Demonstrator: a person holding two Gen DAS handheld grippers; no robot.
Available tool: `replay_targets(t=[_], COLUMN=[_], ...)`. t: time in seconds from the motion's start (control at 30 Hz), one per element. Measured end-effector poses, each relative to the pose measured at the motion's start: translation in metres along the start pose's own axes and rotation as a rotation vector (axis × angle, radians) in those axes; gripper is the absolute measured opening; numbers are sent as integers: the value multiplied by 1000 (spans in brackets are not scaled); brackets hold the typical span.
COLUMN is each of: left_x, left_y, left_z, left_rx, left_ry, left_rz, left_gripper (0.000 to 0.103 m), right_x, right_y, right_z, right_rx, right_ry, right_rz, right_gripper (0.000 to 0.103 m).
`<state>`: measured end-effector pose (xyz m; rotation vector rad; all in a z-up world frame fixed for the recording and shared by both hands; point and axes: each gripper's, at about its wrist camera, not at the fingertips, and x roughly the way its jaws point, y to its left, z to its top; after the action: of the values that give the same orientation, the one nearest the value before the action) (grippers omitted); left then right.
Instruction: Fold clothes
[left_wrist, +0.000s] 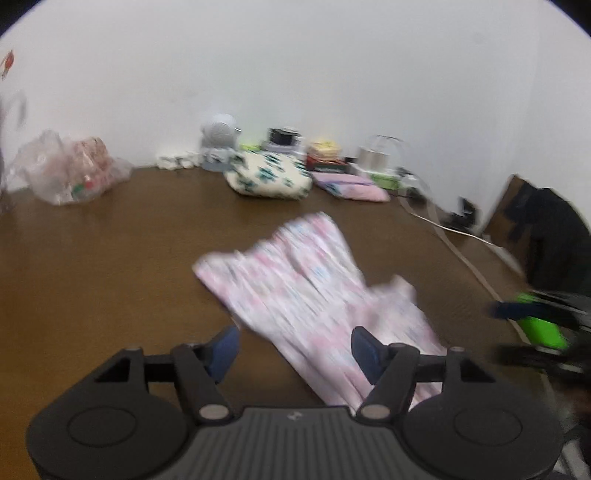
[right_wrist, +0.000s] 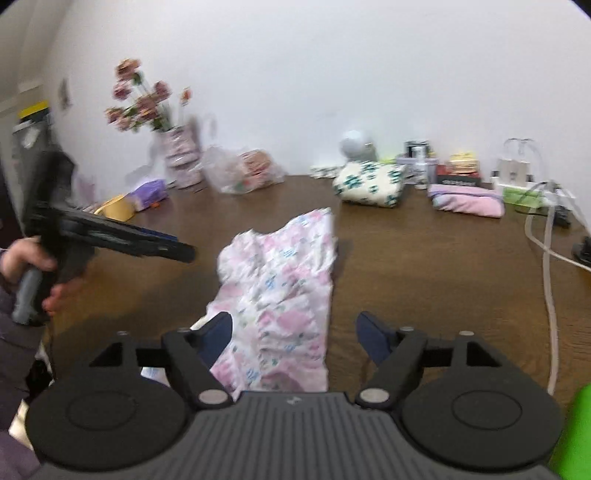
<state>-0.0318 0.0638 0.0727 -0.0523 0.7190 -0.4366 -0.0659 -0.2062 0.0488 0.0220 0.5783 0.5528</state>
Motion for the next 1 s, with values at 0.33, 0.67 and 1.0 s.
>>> replay_targets(t=[0.33, 0.67, 1.0], left_x=[24, -8, -48], left_y=[-34, -30, -53], left_z=[-53, -54, -96], left_rx=[-5, 71, 394], left_ry=[101, 47, -11], left_rz=[-69, -35, -229], left_gripper=[27, 58, 81], right_x=[58, 17, -5], right_y=[7, 33, 69], right_z=[-19, -24, -63], right_rx=[64, 35, -517], right_ry=[179, 94, 92], right_rz=[54, 51, 167], right_gripper=[10, 63, 79])
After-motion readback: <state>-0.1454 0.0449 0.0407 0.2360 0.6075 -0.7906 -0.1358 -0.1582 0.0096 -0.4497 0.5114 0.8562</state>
